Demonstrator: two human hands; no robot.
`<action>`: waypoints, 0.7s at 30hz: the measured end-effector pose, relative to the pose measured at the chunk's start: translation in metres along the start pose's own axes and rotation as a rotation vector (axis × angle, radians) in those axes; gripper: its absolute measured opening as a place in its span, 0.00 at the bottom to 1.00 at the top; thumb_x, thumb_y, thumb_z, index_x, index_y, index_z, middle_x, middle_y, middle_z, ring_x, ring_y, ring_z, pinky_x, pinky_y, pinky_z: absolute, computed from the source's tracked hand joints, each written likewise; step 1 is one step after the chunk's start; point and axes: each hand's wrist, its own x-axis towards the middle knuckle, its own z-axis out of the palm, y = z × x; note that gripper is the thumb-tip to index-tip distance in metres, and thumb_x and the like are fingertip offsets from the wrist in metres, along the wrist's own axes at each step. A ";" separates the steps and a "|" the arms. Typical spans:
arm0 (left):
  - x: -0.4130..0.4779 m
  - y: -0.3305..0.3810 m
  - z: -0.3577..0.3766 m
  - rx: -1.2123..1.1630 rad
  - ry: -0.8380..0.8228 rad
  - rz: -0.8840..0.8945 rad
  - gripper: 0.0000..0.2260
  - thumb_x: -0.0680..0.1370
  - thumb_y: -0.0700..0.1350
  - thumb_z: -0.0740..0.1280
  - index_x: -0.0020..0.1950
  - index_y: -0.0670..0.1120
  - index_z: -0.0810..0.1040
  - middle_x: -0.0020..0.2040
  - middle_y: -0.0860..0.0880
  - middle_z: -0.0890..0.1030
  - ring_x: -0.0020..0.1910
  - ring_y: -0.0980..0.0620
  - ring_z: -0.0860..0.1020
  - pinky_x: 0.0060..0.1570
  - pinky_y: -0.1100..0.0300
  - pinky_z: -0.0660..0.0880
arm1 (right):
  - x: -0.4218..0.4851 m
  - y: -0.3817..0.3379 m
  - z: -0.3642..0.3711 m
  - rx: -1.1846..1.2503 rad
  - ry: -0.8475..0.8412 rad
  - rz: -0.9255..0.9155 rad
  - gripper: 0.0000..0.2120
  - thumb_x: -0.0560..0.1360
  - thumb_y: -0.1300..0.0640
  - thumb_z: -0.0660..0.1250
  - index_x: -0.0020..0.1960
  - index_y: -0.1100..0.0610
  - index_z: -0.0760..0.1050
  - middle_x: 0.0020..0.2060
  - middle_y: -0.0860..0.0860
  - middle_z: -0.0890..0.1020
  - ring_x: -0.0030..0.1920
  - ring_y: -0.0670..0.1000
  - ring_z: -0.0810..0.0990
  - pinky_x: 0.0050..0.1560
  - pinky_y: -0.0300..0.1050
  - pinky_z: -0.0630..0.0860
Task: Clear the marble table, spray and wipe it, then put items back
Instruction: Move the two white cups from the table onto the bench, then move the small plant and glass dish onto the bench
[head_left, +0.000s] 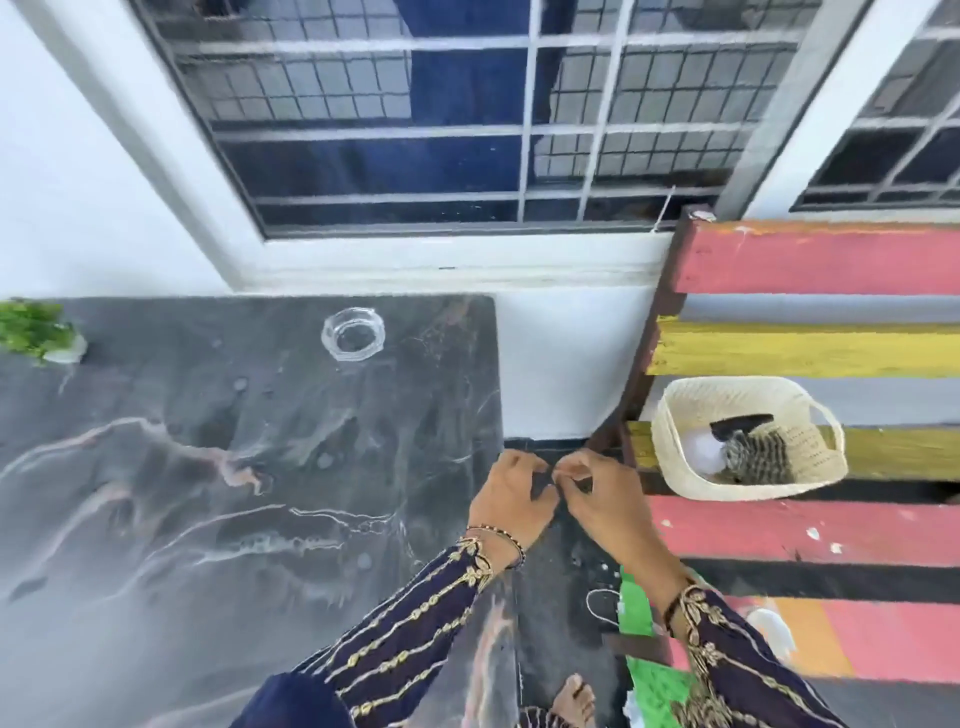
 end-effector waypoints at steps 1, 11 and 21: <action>-0.004 -0.011 -0.022 -0.016 0.032 -0.007 0.14 0.76 0.49 0.65 0.61 0.48 0.77 0.61 0.51 0.74 0.58 0.52 0.76 0.56 0.60 0.72 | 0.003 -0.023 0.012 0.000 -0.013 -0.039 0.05 0.77 0.59 0.71 0.51 0.56 0.83 0.48 0.49 0.87 0.50 0.47 0.85 0.55 0.45 0.80; -0.035 -0.152 -0.220 -0.012 0.361 -0.127 0.13 0.76 0.45 0.65 0.61 0.47 0.77 0.60 0.49 0.75 0.60 0.51 0.75 0.62 0.62 0.66 | 0.039 -0.231 0.160 0.031 -0.177 -0.282 0.04 0.77 0.60 0.70 0.50 0.55 0.83 0.46 0.47 0.87 0.48 0.45 0.84 0.56 0.42 0.79; -0.023 -0.291 -0.355 0.081 0.519 -0.212 0.15 0.76 0.46 0.65 0.62 0.47 0.75 0.61 0.48 0.73 0.62 0.50 0.72 0.57 0.54 0.73 | 0.072 -0.356 0.281 0.049 -0.240 -0.346 0.03 0.78 0.57 0.70 0.48 0.53 0.83 0.44 0.46 0.86 0.47 0.44 0.84 0.54 0.39 0.78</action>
